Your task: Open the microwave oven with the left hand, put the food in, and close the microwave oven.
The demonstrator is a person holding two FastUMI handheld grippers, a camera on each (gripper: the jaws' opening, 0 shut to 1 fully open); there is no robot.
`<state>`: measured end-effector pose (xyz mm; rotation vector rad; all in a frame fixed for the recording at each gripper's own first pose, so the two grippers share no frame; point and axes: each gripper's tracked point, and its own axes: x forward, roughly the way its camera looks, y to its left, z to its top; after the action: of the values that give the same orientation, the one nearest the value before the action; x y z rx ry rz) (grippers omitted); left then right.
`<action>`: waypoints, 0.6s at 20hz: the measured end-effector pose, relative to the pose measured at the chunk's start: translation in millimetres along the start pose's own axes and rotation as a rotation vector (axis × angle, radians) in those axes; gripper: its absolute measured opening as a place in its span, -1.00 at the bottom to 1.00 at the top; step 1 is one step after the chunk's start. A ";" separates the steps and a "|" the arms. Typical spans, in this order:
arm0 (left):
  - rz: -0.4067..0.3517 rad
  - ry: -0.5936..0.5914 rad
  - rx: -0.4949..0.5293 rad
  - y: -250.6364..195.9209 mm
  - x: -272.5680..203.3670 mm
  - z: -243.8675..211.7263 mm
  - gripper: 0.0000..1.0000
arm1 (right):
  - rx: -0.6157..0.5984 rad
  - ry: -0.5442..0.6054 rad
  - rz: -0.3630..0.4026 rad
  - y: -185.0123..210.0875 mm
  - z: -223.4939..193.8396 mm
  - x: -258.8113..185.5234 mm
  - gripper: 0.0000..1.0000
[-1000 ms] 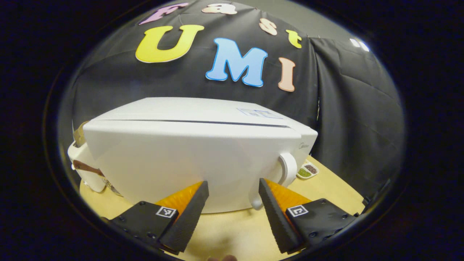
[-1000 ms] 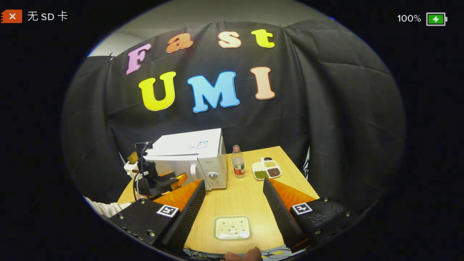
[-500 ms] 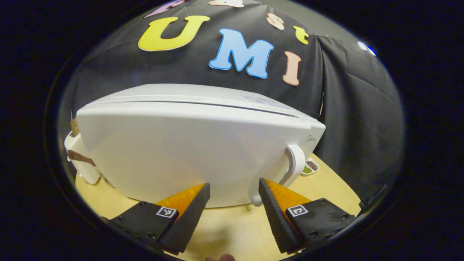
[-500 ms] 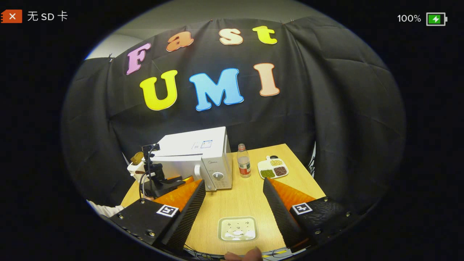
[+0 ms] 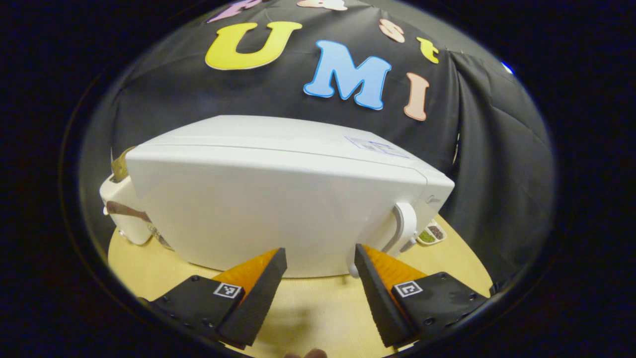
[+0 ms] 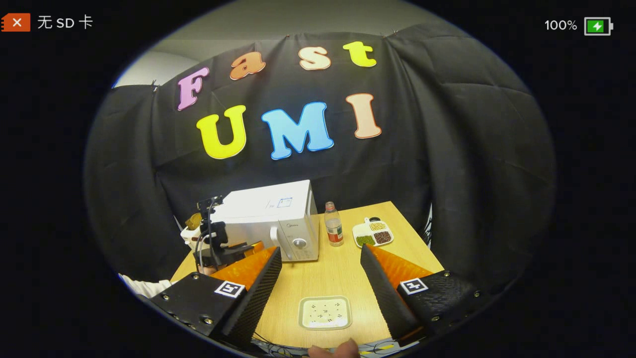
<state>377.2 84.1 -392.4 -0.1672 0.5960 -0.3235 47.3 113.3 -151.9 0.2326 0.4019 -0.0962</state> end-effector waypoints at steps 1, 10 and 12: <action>0.008 0.000 -0.016 3.1 -14.4 -3.6 0.90 | 0.003 -0.006 0.002 -3.7 0.6 -1.3 0.95; 0.107 -0.214 0.111 -4.6 -184.9 79.8 0.90 | -0.006 -0.042 0.065 -32.2 22.3 -10.7 0.95; 0.105 -0.324 0.120 -22.6 -237.5 126.4 0.89 | -0.028 -0.052 0.059 -45.3 32.9 -11.8 0.95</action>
<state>259.2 152.7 -159.5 -0.0703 0.2630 -0.2230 42.6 62.0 -127.0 0.2137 0.3446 -0.0389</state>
